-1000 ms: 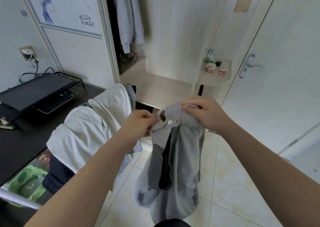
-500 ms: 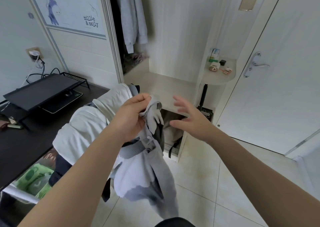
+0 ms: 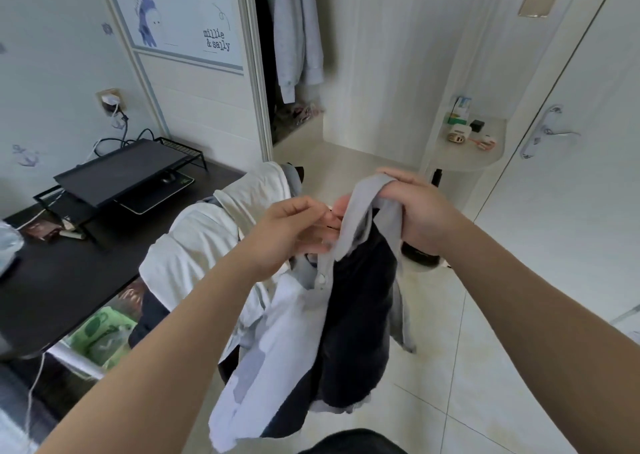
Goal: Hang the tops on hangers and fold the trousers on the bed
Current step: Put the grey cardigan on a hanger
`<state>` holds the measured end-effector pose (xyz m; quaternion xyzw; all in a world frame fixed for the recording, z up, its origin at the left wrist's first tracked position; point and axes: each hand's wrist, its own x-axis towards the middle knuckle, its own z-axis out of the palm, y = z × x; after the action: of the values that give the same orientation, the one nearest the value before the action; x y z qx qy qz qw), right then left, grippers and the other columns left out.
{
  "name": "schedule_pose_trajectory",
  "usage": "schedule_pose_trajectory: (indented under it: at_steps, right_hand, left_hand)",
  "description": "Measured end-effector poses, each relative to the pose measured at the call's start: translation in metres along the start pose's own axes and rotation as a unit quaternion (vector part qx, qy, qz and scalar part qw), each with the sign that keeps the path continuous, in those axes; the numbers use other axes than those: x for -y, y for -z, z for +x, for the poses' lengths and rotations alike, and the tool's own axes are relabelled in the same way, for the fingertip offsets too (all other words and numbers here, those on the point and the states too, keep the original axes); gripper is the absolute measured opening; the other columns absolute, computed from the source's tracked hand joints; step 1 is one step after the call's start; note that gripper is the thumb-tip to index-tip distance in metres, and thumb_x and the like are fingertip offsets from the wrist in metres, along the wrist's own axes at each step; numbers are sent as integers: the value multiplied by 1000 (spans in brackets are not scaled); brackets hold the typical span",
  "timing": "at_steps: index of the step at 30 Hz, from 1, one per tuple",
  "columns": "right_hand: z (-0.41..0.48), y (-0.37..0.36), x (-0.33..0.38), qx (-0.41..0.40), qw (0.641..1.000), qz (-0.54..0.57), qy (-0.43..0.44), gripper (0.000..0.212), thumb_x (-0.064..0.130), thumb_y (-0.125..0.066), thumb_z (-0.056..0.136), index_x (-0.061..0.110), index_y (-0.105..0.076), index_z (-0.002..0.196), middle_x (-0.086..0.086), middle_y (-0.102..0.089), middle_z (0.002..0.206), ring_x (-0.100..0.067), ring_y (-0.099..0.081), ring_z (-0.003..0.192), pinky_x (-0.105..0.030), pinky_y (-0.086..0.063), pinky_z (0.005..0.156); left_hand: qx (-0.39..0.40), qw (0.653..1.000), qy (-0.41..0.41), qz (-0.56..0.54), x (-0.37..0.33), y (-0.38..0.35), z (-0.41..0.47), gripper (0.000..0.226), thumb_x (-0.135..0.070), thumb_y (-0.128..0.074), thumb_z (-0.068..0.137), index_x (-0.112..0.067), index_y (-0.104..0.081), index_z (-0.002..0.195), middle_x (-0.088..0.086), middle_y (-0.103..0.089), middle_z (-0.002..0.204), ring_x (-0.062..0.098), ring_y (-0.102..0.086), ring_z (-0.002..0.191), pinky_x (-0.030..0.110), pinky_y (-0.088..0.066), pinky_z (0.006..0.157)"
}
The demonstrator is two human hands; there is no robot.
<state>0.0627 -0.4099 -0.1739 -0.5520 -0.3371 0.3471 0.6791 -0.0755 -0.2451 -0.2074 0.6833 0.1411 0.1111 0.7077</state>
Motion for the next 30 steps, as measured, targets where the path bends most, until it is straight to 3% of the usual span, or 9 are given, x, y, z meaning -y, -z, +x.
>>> schedule_pose_trajectory:
  at_steps: [3,5,7,11,16,21,23,26,30]
  right_hand:
    - [-9,2,7,23,994,91,-52,36,14,-44,96,-9,-68,83,-29,-67,89,-41,-70,86,-59,-55,86]
    - [-17,6,16,52,988,122,-73,42,21,-40,93,6,-67,63,-13,-64,70,-29,-67,67,-53,-58,81]
    - [-26,9,24,69,987,125,-74,41,23,-39,89,11,-63,58,-7,-59,62,-23,-60,58,-49,-58,77]
    - [-40,21,26,103,985,107,-89,42,22,-35,91,9,-58,58,-5,-51,58,-19,-49,51,-44,-57,73]
    - [-61,45,21,111,981,117,-111,36,20,-35,94,8,-52,65,-6,-46,59,-18,-45,49,-43,-56,74]
    - [-89,68,23,59,988,92,-105,40,19,-33,94,9,-52,60,-6,-45,56,-19,-43,49,-39,-54,71]
    - [-98,78,20,21,990,96,-101,39,17,-31,95,9,-49,62,-8,-43,57,-21,-42,48,-41,-52,71]
    - [-108,93,15,3,988,124,-96,19,17,-37,85,12,-34,67,-9,-39,56,-22,-37,47,-40,-47,67]
    - [-120,110,2,-24,984,126,-121,16,25,-39,83,11,-35,76,-10,-39,58,-21,-33,44,-38,-43,60]
  left_hand:
    - [-36,991,75,104,26,-6,2,22,-27,-54,104,-15,-64,90,-12,-71,84,8,-63,86,23,-53,78]
    - [6,966,208,156,51,-10,6,36,-57,-58,93,-25,-64,108,-13,-67,111,7,-62,101,33,-50,90]
    - [51,936,333,99,78,-18,15,75,-78,-55,84,-28,-49,140,2,-53,138,19,-63,106,35,-51,76]
    - [146,897,417,27,106,-53,38,92,-86,-65,63,-22,-49,128,6,-72,107,19,-71,84,31,-53,76]
    - [269,849,401,216,119,-116,46,8,-26,-49,79,-20,-51,74,-5,-55,57,11,-50,46,23,-38,61]
    - [161,905,330,216,132,-146,55,6,-13,-52,77,-15,-46,75,6,-40,61,15,-32,44,23,-29,48]
    - [97,929,291,207,128,-146,63,7,-8,-57,85,-12,-53,80,8,-53,71,17,-47,55,26,-41,49]
    - [46,966,249,60,114,-147,73,13,-7,-59,96,-8,-65,107,13,-69,102,25,-65,93,36,-57,74]
    - [-22,971,180,-154,79,-140,76,18,-4,-54,99,-7,-65,113,15,-67,107,28,-63,101,36,-54,76]
